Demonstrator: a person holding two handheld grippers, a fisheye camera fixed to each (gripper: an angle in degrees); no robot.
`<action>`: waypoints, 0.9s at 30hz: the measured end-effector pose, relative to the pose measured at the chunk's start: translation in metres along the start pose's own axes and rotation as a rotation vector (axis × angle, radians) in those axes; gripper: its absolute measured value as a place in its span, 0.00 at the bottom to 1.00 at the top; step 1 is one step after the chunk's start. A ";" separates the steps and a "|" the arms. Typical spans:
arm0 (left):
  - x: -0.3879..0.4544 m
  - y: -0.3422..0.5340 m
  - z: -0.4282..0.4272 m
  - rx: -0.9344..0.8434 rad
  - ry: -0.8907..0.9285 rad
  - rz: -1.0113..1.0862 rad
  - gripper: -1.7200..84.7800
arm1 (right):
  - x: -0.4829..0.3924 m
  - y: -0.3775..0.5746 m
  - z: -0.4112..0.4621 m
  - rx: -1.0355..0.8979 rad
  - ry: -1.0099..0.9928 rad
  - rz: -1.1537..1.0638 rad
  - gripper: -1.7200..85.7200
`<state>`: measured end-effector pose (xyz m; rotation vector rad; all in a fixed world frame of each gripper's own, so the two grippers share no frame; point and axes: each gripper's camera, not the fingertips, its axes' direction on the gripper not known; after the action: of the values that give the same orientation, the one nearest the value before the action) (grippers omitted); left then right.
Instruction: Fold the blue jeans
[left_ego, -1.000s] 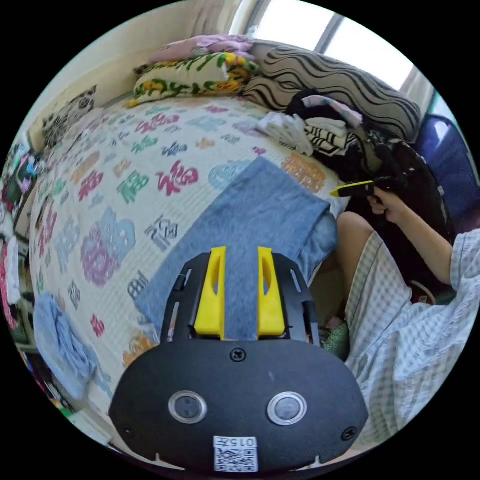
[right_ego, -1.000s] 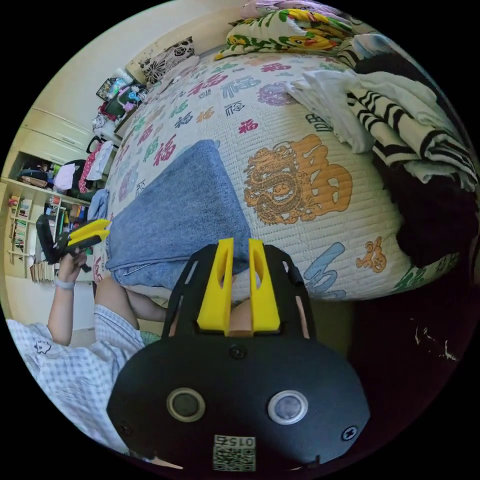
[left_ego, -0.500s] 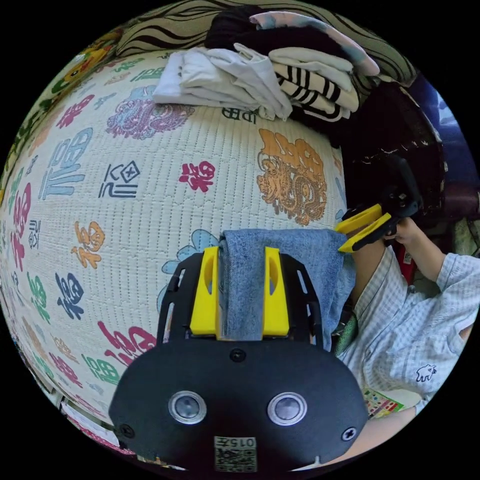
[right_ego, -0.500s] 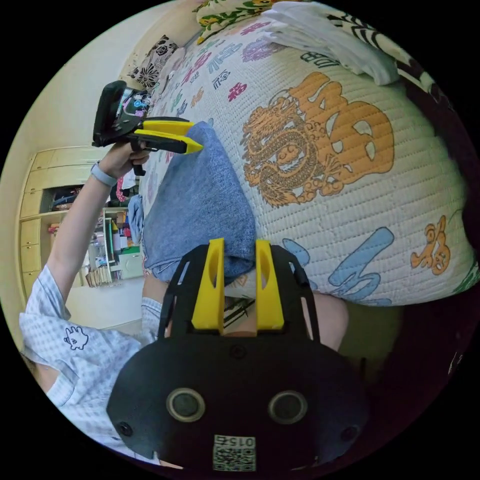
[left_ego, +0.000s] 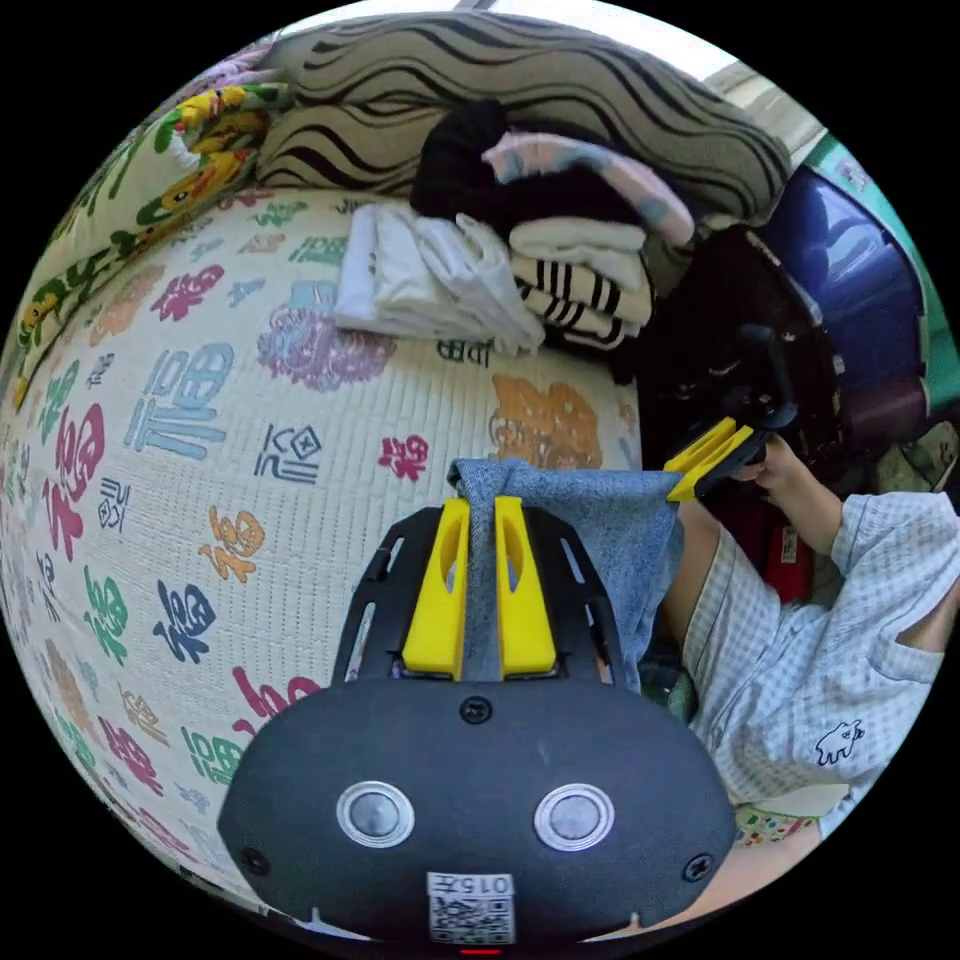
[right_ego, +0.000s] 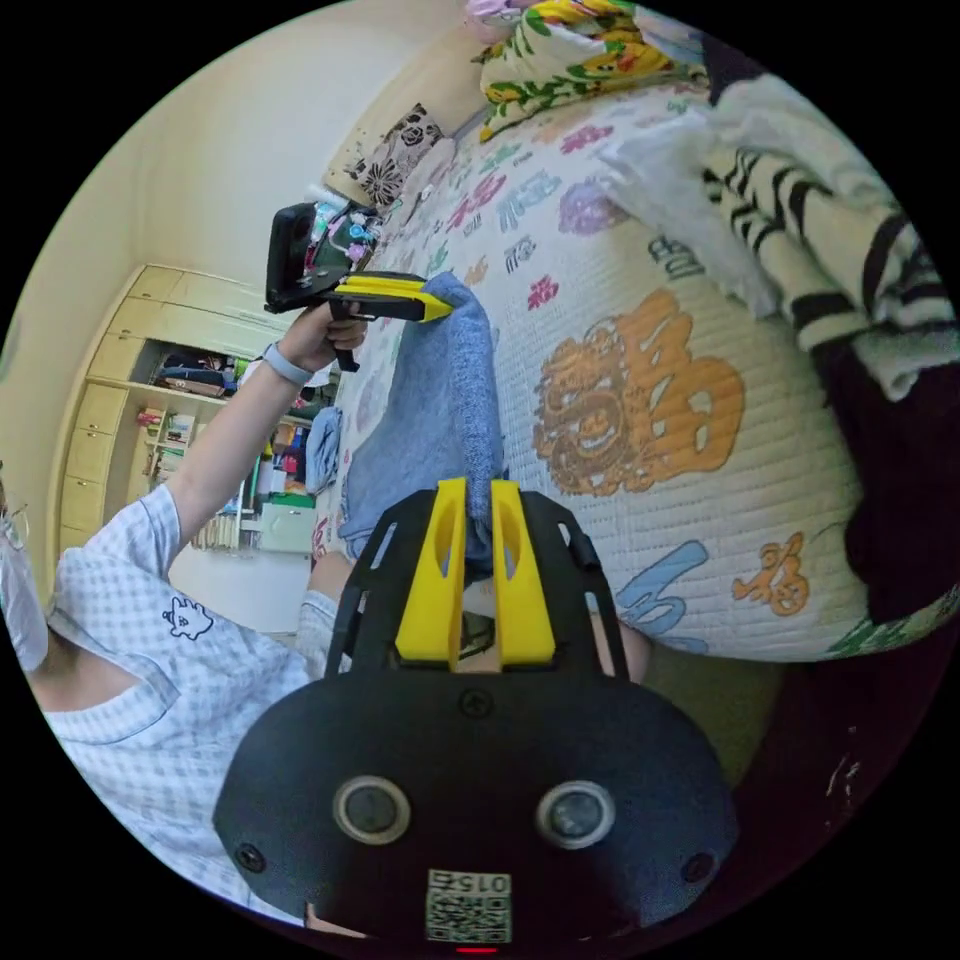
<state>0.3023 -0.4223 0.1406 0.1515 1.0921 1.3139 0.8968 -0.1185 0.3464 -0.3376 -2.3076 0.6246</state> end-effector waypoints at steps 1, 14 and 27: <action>0.001 -0.002 -0.011 0.050 0.006 0.006 0.07 | -0.006 -0.002 -0.012 0.025 0.016 -0.013 0.08; -0.032 0.237 -0.114 0.495 0.163 0.003 0.07 | -0.256 0.071 0.121 -0.055 0.363 -0.456 0.08; -0.083 0.424 -0.056 0.547 0.241 -0.510 0.09 | -0.285 0.100 0.317 -0.367 0.346 -0.448 0.10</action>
<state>-0.0204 -0.3814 0.4305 0.1089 1.5590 0.5672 0.8842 -0.2569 -0.0687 -0.0767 -2.0524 -0.0799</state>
